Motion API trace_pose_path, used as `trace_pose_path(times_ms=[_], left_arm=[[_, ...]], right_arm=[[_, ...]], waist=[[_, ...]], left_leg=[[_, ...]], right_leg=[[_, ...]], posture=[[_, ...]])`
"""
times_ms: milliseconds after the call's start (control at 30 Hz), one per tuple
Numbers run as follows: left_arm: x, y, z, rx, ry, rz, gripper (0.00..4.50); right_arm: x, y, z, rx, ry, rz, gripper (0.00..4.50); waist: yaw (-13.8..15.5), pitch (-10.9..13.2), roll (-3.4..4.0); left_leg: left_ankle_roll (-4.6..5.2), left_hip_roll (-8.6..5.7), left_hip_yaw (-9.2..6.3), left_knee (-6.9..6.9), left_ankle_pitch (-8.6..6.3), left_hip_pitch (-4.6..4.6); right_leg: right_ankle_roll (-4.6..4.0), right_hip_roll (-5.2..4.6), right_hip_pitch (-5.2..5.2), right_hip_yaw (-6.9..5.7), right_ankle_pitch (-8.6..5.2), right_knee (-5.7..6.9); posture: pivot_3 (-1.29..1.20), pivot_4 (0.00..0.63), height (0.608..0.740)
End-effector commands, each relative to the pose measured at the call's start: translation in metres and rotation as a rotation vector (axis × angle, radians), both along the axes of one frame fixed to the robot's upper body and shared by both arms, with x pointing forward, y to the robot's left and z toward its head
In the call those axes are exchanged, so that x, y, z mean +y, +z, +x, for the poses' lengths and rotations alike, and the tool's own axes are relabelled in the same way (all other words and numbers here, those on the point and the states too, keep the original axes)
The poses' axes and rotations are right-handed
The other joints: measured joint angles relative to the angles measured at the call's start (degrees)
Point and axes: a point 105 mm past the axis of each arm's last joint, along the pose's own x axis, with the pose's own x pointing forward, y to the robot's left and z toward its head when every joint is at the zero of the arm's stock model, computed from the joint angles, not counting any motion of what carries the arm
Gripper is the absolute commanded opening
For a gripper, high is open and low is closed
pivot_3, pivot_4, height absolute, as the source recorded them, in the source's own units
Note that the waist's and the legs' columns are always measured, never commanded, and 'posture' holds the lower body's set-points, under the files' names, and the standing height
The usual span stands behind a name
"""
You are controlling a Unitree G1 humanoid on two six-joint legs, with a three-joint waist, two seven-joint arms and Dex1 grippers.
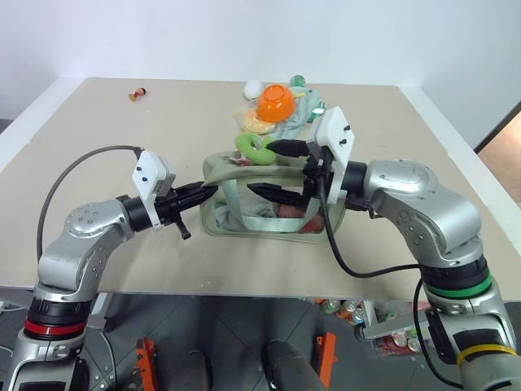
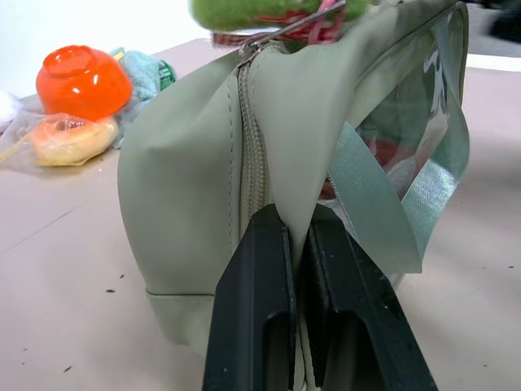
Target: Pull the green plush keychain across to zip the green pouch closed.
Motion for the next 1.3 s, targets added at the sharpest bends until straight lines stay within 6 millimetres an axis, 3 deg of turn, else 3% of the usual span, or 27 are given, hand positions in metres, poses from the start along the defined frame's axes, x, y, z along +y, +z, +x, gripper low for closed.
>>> trace_pose_path(times_ms=[33,533,733,1300], left_arm=[[-0.004,0.004,-0.004,-0.028,-0.007,-0.001,0.0],[-0.009,-0.002,-0.004,-0.018,-0.026,0.006,0.0],[-0.011,-0.002,-0.004,-0.02,-0.032,0.0,0.0],[-0.012,-0.001,-0.005,-0.017,-0.029,-0.007,0.0]], right_arm=[[0.005,0.016,0.0,-0.071,0.01,0.011,4.44],[0.006,0.057,-0.005,-0.082,0.067,0.052,4.44],[0.006,0.043,0.001,-0.097,0.079,-0.027,4.44],[-0.01,0.025,0.018,-0.14,0.045,-0.135,4.44]], waist=[[0.01,0.0,0.0],[0.13,0.01,0.02],[0.14,0.01,0.02],[0.18,0.01,0.02]], left_leg=[[0.0,0.0,0.0,0.0,0.0,0.01],[0.0,0.01,-0.07,0.0,0.0,0.04],[0.0,0.0,-0.07,0.01,0.0,0.04],[0.0,-0.01,-0.07,0.01,0.0,0.04]], right_leg=[[-0.01,0.0,0.0,-0.01,0.0,0.0],[-0.05,0.01,0.04,-0.08,0.02,0.01],[-0.05,0.0,0.06,-0.08,0.02,0.01],[-0.05,-0.01,0.05,-0.08,0.02,0.01]], posture=[[0.0,0.15,0.738],[0.0,0.15,0.738],[0.0,0.15,0.738],[0.0,0.15,0.738]])
